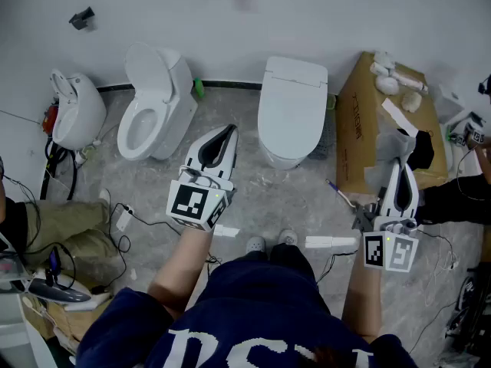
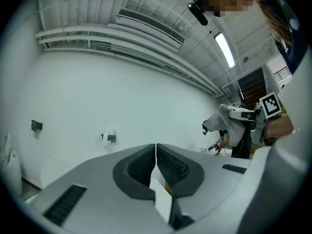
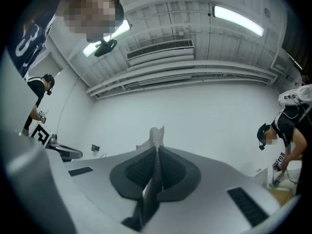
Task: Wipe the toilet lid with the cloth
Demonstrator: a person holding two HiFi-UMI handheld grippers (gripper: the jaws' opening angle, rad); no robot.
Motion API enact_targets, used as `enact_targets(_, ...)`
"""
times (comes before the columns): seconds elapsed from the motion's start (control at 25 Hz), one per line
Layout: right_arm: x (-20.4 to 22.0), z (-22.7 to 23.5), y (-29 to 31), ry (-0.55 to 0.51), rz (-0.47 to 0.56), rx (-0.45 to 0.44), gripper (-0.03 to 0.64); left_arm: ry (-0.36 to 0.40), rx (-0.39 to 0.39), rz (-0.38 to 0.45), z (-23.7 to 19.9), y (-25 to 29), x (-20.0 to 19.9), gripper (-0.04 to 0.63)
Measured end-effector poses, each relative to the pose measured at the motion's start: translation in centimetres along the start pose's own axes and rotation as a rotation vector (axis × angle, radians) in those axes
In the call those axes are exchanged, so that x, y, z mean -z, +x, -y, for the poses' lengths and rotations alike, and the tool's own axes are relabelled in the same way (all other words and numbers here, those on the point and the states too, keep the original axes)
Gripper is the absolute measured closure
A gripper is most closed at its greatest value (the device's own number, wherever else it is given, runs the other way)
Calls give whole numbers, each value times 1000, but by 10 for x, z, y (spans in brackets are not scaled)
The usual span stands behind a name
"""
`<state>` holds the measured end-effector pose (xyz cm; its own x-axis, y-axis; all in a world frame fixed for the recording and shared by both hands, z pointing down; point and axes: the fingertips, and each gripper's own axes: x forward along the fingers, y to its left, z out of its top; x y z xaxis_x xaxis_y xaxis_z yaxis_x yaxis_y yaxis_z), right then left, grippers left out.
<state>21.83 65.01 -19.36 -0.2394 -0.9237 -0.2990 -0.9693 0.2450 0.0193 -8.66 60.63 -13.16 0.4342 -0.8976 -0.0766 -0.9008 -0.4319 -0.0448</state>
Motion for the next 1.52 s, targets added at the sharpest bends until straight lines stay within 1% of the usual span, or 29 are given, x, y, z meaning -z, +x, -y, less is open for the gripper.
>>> enact_targets(0.2, -4, -10, 5, -11, 7, 7, 594, -4, 3, -4, -9, -2, -2, 571)
enact_targets(0.4, -6, -19, 4, 4, 22, 5, 594, -10, 6, -5, -16, -5, 2, 571)
enact_targets(0.52, -8, -18, 4, 33, 38, 10, 594, -11, 9, -9, -18, -4, 2, 571)
enact_targets(0.76, 1, -11, 22, 41, 31, 13, 594, -23, -4, -22, -28, 13, 9, 571)
enact_targets(1.0, 24, 11, 67, 67, 33, -17, 594, -22, -27, -26, -34, 53, 17, 571)
enact_targets(1.2, 45, 41, 122, 101, 49, -66, 594, -3, -76, -36, -42, 102, 23, 571)
enact_targets(1.52, 62, 87, 214, 150, 72, -149, 594, 11, -151, -35, -55, 177, 17, 571)
